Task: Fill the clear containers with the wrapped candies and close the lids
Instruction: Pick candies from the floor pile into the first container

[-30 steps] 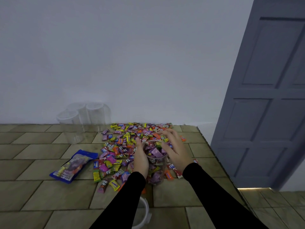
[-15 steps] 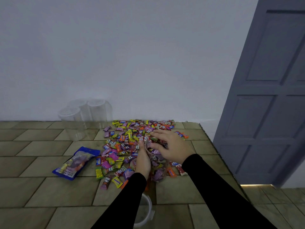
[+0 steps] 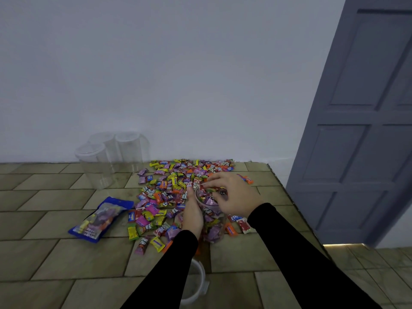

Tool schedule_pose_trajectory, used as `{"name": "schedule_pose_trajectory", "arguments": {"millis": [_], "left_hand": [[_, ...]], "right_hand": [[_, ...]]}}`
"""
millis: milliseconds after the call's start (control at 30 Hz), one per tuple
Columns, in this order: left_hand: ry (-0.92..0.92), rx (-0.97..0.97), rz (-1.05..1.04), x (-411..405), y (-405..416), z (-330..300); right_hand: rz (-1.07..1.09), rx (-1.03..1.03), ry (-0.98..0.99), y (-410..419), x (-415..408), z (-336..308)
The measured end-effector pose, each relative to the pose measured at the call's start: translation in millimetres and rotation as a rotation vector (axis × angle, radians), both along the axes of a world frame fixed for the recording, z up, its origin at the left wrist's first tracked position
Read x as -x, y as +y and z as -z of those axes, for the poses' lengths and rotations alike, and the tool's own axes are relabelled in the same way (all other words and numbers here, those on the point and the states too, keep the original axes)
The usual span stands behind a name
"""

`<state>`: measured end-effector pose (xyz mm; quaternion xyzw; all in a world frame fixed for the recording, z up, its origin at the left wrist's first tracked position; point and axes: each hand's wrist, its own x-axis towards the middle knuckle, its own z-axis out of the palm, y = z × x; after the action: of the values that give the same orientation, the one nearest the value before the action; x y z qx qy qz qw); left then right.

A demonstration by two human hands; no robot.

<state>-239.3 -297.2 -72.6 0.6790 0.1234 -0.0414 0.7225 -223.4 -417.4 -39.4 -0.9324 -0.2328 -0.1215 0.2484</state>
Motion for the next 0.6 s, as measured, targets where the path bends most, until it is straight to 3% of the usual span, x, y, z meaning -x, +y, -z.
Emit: {"name": "schedule_pose_trajectory", "arguments": {"millis": [200,367,600], "left_hand": [[0.023,0.088,0.005,2,-1,-1],[-0.022,0.031,0.016,-4,-1,4],[-0.014,0.019,-0.023,-2,-1,4]], "right_hand": [[0.039,-0.034,0.026,-3,1,-5],[-0.010,-0.096,0.090,11,1,-4],[-0.025,0.116,0.112,15,1,-15]]}}
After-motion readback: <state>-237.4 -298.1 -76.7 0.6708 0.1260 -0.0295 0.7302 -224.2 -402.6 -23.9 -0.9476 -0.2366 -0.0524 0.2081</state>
